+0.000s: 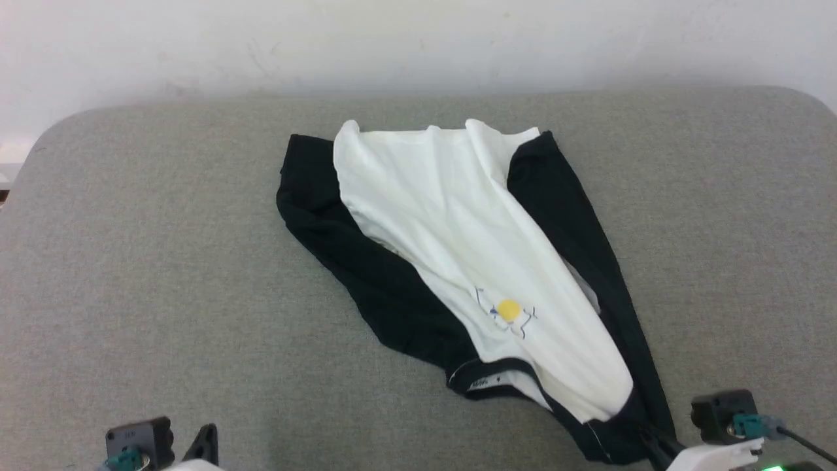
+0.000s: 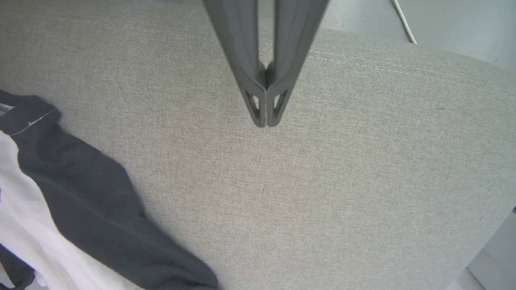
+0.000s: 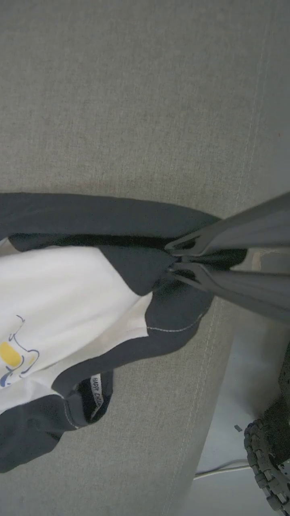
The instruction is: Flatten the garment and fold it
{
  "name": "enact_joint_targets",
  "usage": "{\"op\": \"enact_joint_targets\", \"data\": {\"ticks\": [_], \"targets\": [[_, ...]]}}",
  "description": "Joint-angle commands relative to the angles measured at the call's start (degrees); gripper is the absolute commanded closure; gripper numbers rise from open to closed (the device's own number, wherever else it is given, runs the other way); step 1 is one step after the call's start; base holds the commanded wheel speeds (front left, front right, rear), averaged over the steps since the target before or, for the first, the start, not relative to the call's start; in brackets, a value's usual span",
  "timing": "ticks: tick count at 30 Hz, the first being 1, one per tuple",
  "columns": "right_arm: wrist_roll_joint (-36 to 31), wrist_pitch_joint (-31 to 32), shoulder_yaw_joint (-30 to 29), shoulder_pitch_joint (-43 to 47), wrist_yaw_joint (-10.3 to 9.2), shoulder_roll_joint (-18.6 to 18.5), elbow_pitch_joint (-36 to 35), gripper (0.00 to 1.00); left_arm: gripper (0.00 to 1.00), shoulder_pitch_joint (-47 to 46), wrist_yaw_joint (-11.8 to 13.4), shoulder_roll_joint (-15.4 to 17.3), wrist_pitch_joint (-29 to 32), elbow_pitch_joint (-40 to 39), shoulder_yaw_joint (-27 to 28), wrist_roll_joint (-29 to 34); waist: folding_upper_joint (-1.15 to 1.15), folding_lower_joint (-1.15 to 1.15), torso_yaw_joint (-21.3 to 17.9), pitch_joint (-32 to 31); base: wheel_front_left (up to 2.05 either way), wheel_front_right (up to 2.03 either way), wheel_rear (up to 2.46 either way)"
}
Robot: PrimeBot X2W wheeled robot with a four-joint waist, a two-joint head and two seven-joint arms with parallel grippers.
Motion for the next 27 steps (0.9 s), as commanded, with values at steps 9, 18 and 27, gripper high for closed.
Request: {"op": "enact_joint_targets", "data": {"ticks": [9, 18, 27], "targets": [[-2.3, -0.52, -1.58, 2.58, -0.11, 2.22, 1.65, 1.0, 1.0, 2.23, 1.22, -1.3, -3.78, -0.67, 0.11, 1.22, 0.0, 0.0, 0.17, -0.33, 0.0, 0.0, 0.0], [-2.21, -6.81, -0.63, 0.25, -0.11, 2.68, 4.39, 0.0, 0.0, -1.13, -0.77, -2.42, -7.6, 1.05, -1.51, 2.4, 0.0, 0.0, 0.45, -1.74, 0.0, 0.0, 0.0], [-2.31, -16.26, -1.31, -1.57, -0.11, 2.82, 1.65, 0.0, 0.0, -4.14, -1.52, -2.58, -10.5, 0.38, -1.6, 3.72, 0.0, 0.0, 0.06, -3.89, 0.0, 0.0, 0.0]]}}
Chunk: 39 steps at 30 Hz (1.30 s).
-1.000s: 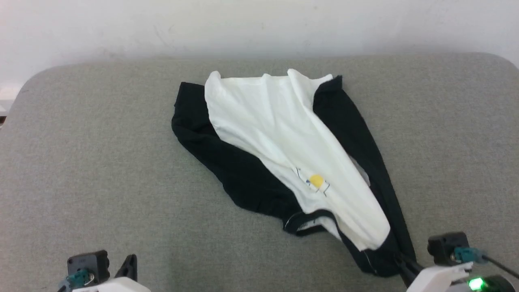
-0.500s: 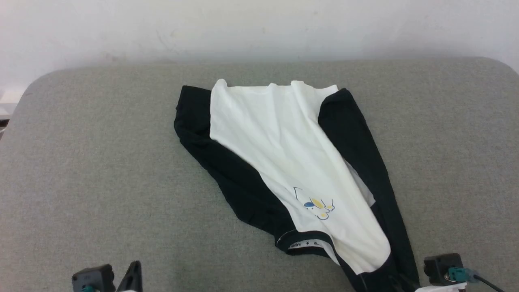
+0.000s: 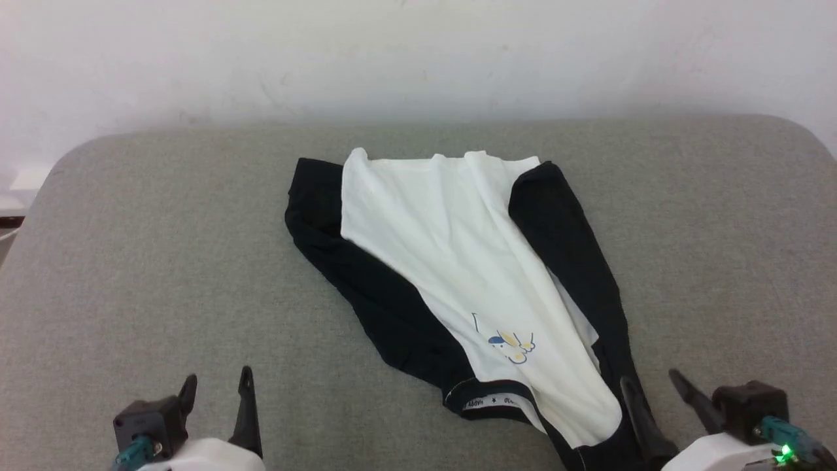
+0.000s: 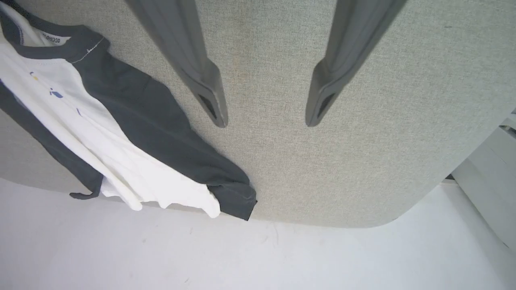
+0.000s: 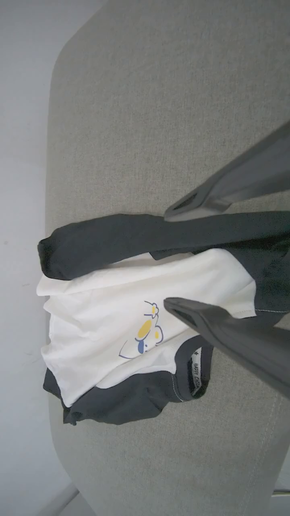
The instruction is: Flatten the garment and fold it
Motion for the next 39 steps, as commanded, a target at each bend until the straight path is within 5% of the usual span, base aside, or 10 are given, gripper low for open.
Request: {"op": "enact_joint_targets", "data": {"ticks": [1, 20, 39], "targets": [[-0.24, -0.93, -0.01, -0.92, -0.11, 0.21, -0.65, 0.0, 0.0, -1.14, -0.42, -0.21, -0.56, -0.17, 0.1, 0.59, 0.0, 0.0, -0.17, -0.44, 0.0, 0.0, 0.0], [-1.27, -3.15, 0.87, -3.5, -0.11, 0.25, -6.93, 0.0, 0.0, -19.52, -6.33, -5.51, 6.1, 6.42, -9.4, 1.69, 0.0, 0.0, -1.31, 0.99, 0.0, 0.0, 0.0], [-2.71, -5.54, 1.85, -9.72, -0.11, 0.26, -11.27, 0.0, 0.0, -56.1, -16.98, -1.79, 13.01, 30.78, -5.87, 2.04, 0.0, 0.0, -6.47, 17.01, 0.0, 0.0, 0.0]]}}
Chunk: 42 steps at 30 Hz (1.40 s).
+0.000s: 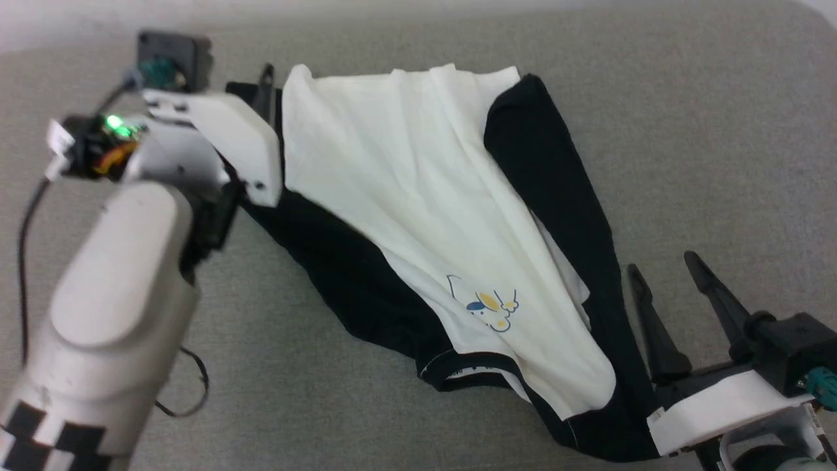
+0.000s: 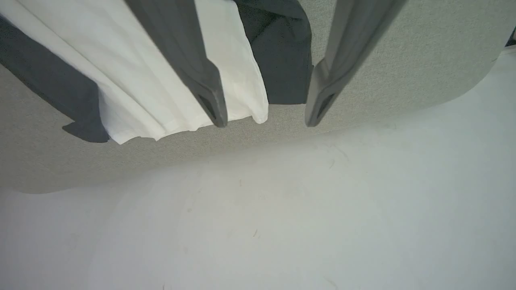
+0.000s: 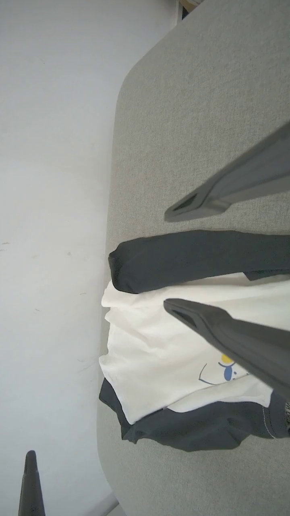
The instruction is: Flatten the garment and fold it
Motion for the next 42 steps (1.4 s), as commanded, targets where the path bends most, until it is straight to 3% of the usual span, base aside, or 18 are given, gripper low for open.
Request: {"op": "enact_joint_targets", "data": {"ticks": [1, 9, 17, 27, 34, 35, 36, 38, 42], "targets": [[-0.41, -0.67, 0.29, -1.37, -0.11, 0.17, -0.56, 0.0, 0.0, -2.89, -1.15, 0.91, 0.58, 2.0, 0.54, -0.23, 0.0, -0.02, -2.6, 5.1, 0.0, 0.0, 0.0], [-0.48, -2.75, 2.56, -4.93, -0.11, 0.17, -2.86, 0.0, 0.0, -15.06, -7.86, 5.16, 7.86, 12.93, 2.4, -3.69, 0.0, -0.02, -5.36, 10.63, 0.0, 0.0, 0.0], [-0.67, -4.35, 4.46, -7.17, -0.11, 0.17, -5.9, 0.0, 0.0, -19.97, -12.41, 10.4, 19.14, 17.87, 3.89, -8.02, 0.0, -0.02, -8.15, 16.24, 0.0, 0.0, 0.0], [-0.81, -5.36, 5.35, -8.05, -0.11, 0.17, -6.47, 0.0, 0.0, -17.18, -12.12, 14.61, 27.23, 18.94, 4.35, -10.18, 0.0, -0.02, -10.9, 20.73, 0.0, 0.0, 0.0], [-0.91, -5.79, 4.95, -7.54, -0.11, 0.17, -6.24, 0.0, 0.0, -12.07, -11.02, 14.1, 33.02, 19.55, 2.65, -11.62, 0.0, -0.02, -11.81, 21.38, 0.0, 0.0, 0.0], [-0.91, -5.76, 4.96, -7.49, -0.11, 0.17, -6.2, 0.0, 0.23, -11.26, -10.58, 13.76, 33.9, 19.43, 2.45, -11.92, 0.0, -0.02, -11.86, 21.27, 0.0, 0.0, 0.0], [-0.87, -5.66, 4.96, -7.43, -0.11, 0.17, -6.16, 0.0, 0.53, -10.54, -10.02, 13.41, 34.41, 19.09, 2.42, -12.21, 0.0, -0.02, -11.87, 21.14, 0.0, 0.0, 0.0], [-0.8, -5.47, 4.97, -7.39, -0.11, 0.17, -6.14, 0.0, 1.0, -9.38, -9.25, 13.0, 34.54, 18.2, 2.33, -12.43, 0.0, -0.02, -11.84, 20.9, 0.0, 0.0, 0.0], [-0.8, -5.1, 4.87, -7.6, -0.11, 0.17, -5.69, 0.0, 1.0, -7.95, -8.38, 13.2, 32.98, 16.73, 1.99, -11.65, 0.0, -0.02, -11.42, 20.2, 0.0, 0.0, 0.0]]}}
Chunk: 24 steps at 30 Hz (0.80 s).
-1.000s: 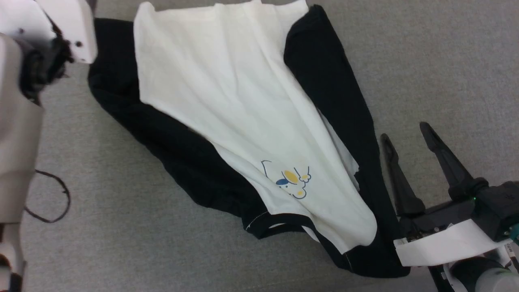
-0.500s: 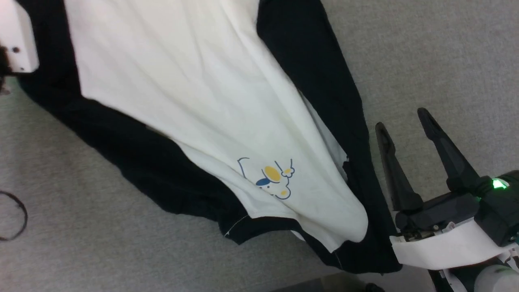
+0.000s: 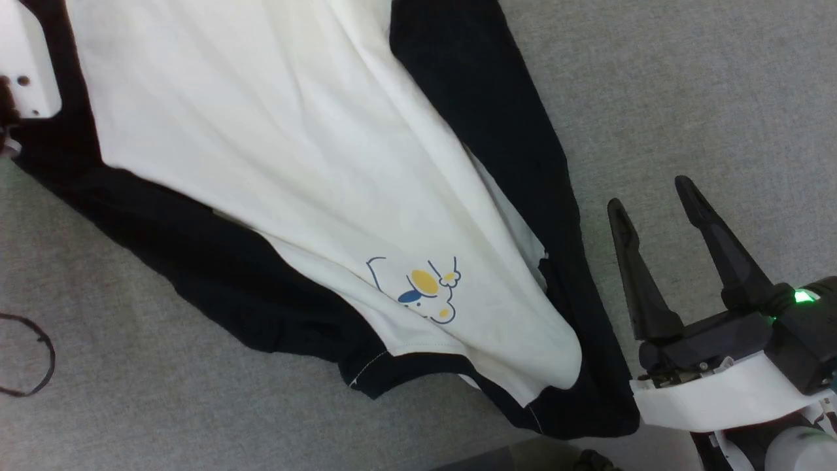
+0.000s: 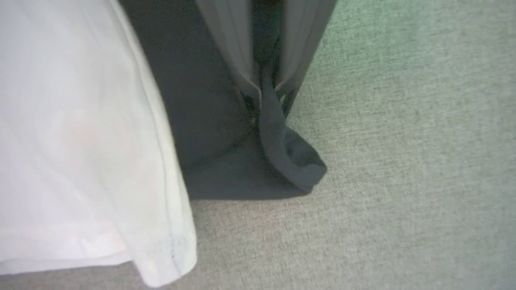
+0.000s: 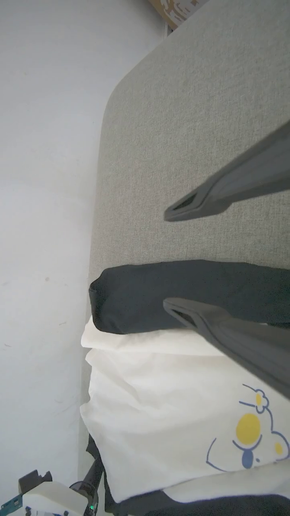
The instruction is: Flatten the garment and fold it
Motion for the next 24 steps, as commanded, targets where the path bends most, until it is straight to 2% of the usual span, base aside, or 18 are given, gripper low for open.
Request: {"op": "enact_joint_targets", "data": {"ticks": [1, 12, 19, 24], "targets": [[-0.27, 0.13, -0.18, -0.34, -0.12, 0.17, 0.18, 0.0, 1.0, 7.68, 0.27, -2.28, 1.7, 3.11, -2.9, 0.17, 0.0, 0.0, 0.46, -0.54, 0.0, 0.0, 0.0], [0.34, 2.97, -2.57, -0.05, -0.12, 0.17, 2.05, 0.0, 1.0, 4.35, 2.29, -2.29, -15.45, -0.32, -2.37, 6.05, 0.0, 0.0, 6.43, -8.28, 0.0, 0.0, 0.0], [1.06, 5.49, -4.42, 1.16, -0.12, 0.17, 4.18, 0.0, 1.0, 3.54, 0.65, -2.25, -19.67, -3.87, -3.42, 7.13, 0.0, 0.0, 10.35, -15.28, 0.0, 0.0, 0.0], [1.59, 6.78, -5.97, 2.67, -0.12, 0.17, 5.13, 0.0, 1.0, 5.28, 0.72, -5.42, -21.41, -9.75, -4.95, 6.44, 0.0, 0.0, 12.01, -19.52, 0.0, 0.0, 0.0]]}}
